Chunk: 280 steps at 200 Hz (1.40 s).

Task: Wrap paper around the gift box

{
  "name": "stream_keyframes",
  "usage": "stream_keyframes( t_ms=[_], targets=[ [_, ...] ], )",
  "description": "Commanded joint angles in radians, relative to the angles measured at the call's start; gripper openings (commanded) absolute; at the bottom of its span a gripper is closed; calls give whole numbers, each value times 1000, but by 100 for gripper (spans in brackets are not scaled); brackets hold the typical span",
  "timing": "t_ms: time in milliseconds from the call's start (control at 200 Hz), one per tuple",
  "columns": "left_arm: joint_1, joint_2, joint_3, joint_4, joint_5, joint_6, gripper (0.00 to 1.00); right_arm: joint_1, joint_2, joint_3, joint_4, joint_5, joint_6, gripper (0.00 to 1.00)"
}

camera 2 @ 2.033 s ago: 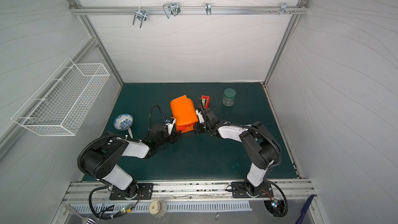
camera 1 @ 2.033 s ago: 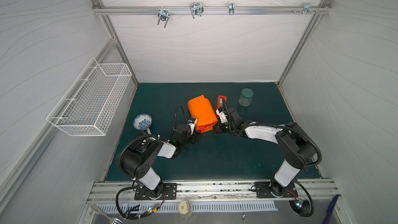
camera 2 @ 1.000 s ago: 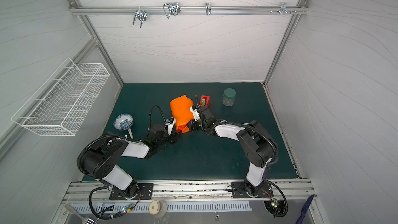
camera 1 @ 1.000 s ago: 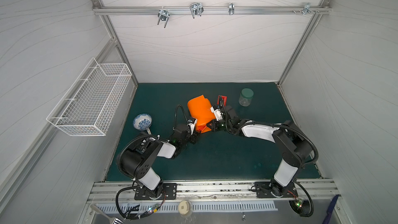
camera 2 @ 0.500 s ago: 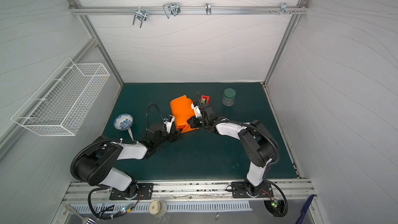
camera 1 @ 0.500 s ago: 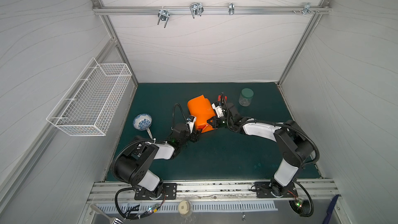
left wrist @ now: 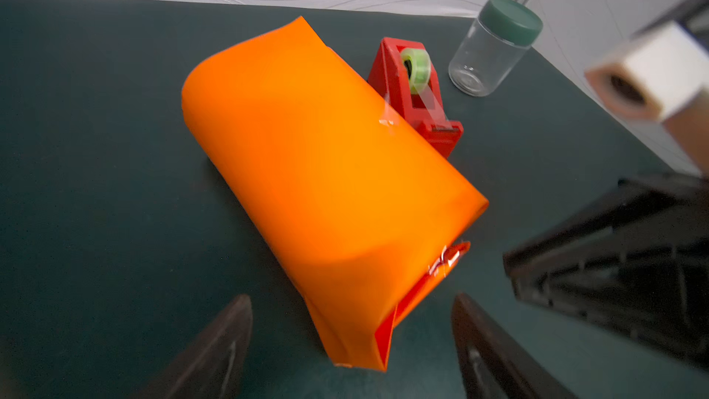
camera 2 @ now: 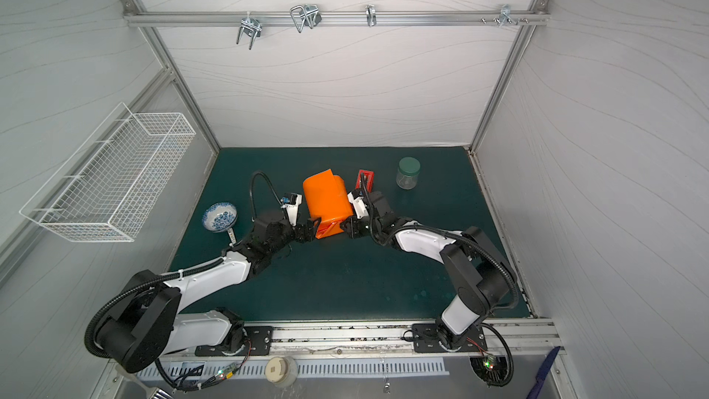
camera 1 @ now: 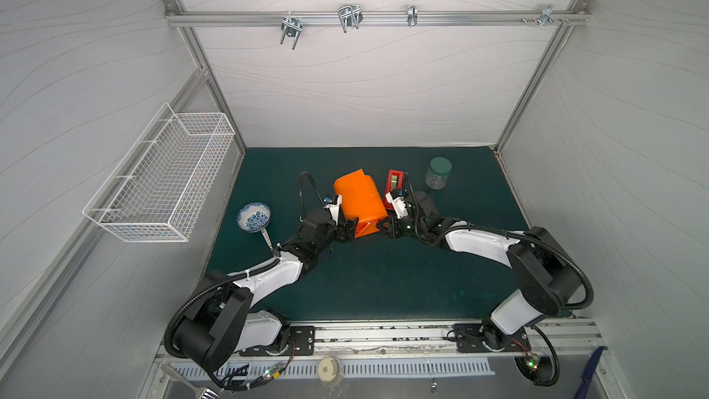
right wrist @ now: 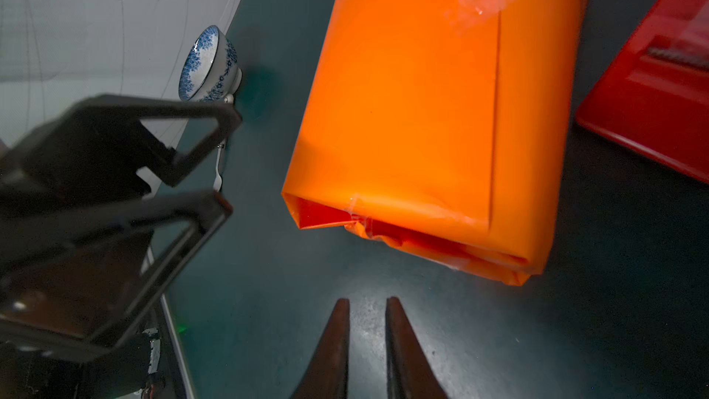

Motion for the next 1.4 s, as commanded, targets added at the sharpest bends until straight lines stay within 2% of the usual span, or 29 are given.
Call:
stream_keyframes(
  t_ms=[0,195,345,875,1151,1396],
  targets=[
    [33,70,153,-225,-31,-99,79,22,45,46,16,-4,-11,17],
    [67,211,280,-293,-9,-92,72,27,107,92,29,-5,-2,12],
    [71,294,331,-317,-12,-61,71,23,148,127,23,3,-8,9],
    [72,382,273,-277,36,-16,71,4,231,220,29,-14,-4,7],
    [72,386,286,-286,49,-11,72,-4,189,285,11,-91,3,13],
    [72,331,329,-303,65,-46,80,-82,22,163,-53,-85,-31,23]
  ],
)
